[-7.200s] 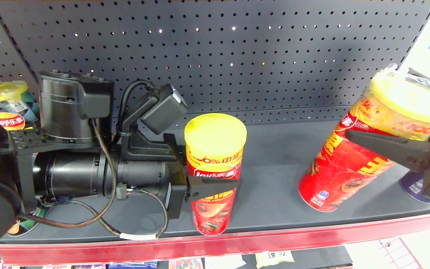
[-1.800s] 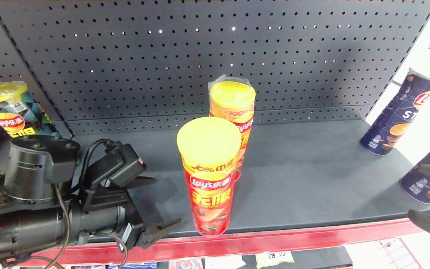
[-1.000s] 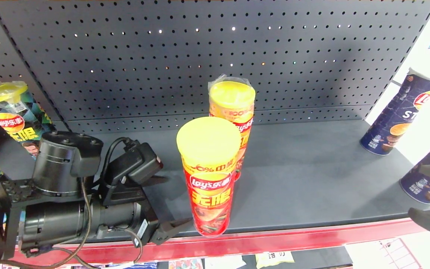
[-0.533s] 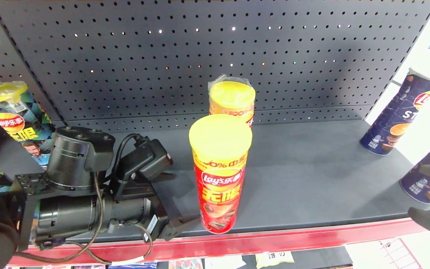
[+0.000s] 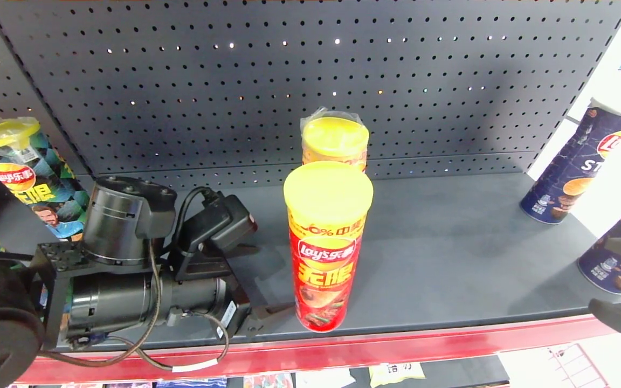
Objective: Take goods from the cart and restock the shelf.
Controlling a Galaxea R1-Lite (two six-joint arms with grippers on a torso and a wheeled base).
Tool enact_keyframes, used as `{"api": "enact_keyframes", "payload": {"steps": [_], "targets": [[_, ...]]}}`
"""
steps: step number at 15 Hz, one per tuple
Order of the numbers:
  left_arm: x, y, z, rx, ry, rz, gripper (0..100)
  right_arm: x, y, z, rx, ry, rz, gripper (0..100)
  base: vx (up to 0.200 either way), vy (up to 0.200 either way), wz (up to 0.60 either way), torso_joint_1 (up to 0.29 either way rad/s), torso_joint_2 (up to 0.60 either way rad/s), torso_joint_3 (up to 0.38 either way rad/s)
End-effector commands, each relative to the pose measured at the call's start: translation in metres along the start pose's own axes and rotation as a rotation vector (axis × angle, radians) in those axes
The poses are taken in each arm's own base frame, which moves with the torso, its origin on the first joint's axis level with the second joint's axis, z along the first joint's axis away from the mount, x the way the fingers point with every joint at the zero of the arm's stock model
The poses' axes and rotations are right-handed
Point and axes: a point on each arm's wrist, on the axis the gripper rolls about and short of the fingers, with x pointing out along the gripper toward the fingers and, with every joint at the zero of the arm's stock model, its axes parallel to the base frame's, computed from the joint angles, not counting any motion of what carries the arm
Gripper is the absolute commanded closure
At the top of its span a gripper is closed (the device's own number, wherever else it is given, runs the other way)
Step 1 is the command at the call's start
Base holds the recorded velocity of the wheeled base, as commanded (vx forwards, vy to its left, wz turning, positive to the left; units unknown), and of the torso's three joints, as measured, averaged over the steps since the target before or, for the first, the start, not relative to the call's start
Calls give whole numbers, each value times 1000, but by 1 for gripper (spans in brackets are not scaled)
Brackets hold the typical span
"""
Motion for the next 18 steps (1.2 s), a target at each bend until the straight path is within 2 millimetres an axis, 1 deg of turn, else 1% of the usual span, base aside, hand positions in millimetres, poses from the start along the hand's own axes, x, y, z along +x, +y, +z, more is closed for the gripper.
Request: {"api": "enact_keyframes", "payload": {"steps": [1,18], "targets": [[2,0,1,1,1,-1,0,1,-1,0,3,1,-8,0,0,0,0,0,0,0],[8,-1,5,8,-5,-11,0,3,-1,-2,11,15,-7,0,0,0,0,0,0,0]]}}
